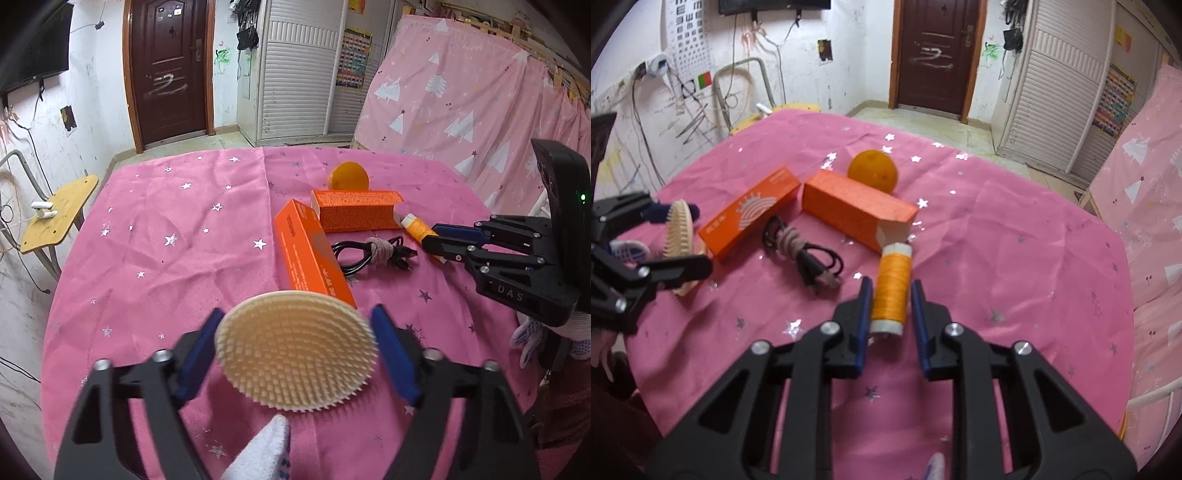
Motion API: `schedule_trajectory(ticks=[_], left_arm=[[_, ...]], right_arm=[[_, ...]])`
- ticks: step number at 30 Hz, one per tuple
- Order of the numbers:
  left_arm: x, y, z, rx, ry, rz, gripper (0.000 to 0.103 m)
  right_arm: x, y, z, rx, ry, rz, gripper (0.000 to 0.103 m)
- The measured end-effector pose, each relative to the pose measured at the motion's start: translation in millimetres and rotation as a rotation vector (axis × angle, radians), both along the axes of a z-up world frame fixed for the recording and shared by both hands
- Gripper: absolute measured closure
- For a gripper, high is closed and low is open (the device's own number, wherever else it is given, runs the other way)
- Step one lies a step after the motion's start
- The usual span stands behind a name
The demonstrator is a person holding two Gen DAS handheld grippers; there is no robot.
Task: Collect trash
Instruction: 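Grasp the round beige brush with the left tool while the right tool grasps the orange thread spool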
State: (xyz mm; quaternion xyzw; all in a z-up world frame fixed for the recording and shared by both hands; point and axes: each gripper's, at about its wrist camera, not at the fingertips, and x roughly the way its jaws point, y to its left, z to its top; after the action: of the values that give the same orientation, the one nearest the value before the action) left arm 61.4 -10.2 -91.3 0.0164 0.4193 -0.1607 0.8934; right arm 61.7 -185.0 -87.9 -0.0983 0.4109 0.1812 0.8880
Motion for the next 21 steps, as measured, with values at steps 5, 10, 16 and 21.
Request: schedule_trajectory(ticks=[5,10,16,21], left_arm=[[-7.6,5.8,10.3,-0.002,-0.033,0.005,0.035],[-14.6,10.7,29.8,-0.013,-0.079,0.028,0.035],[-16.3,5.4,49.3,-0.015,-0.119,0.027,0.035],[-13.4,-3.1,54.3,-0.016,-0.122,0.024,0.035]], right_arm=[[-2.3,-11.3,6.0,0.045,-0.016,-0.022,0.083],[-7.4,-24.9,16.3,0.104,-0.044,-0.056,0.083],[-9.1,-43.5,22.0,0.165,-0.049,-0.078,0.083],[-1.0,-31.7,13.9,0.149,-0.008,-0.033,0.083]])
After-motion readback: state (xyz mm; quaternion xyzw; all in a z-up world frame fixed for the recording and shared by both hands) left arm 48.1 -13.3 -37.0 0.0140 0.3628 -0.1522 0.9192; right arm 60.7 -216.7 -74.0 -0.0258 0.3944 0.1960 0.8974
